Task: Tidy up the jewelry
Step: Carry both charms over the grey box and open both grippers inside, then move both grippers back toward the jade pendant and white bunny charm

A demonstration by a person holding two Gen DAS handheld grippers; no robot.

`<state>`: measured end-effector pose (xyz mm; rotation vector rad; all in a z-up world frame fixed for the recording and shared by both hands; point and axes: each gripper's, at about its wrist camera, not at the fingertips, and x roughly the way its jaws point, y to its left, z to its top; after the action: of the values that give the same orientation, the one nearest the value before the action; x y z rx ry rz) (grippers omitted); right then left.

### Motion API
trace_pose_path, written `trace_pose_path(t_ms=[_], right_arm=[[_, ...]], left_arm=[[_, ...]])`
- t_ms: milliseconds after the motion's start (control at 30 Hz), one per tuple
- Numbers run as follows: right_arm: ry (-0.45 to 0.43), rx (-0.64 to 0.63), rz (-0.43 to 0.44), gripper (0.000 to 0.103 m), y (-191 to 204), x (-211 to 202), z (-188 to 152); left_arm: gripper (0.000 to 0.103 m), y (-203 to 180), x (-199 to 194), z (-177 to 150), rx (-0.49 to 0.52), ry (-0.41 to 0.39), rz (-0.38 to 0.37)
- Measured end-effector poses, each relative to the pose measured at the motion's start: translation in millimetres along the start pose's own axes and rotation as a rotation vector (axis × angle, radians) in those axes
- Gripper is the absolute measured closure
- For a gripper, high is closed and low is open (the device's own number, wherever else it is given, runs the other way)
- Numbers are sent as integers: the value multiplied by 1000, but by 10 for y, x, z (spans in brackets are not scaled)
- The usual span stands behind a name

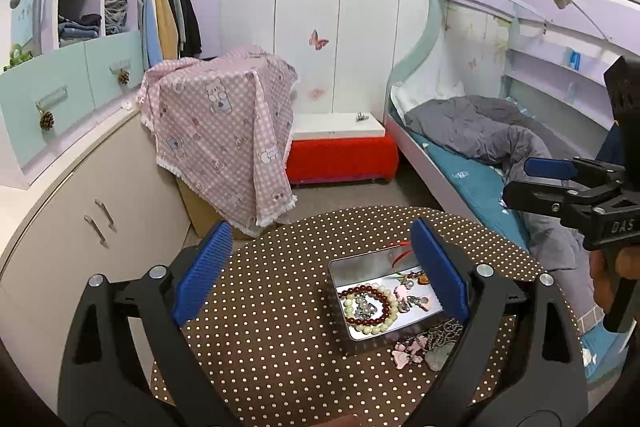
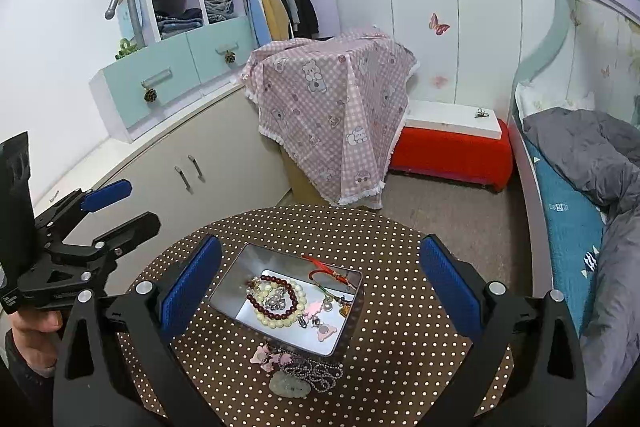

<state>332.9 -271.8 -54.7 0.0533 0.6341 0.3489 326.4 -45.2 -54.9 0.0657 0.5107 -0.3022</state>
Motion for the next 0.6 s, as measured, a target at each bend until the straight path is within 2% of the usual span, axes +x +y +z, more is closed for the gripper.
trace_pose_path(t_ms=[267, 600], right_arm=[[-16, 6, -11, 7, -23, -187, -151], [8, 53, -24, 7, -151, -342, -535]], left_arm=[[14, -70, -174, -203, -5, -6, -27], [14, -227, -117, -691, -1, 98, -46]])
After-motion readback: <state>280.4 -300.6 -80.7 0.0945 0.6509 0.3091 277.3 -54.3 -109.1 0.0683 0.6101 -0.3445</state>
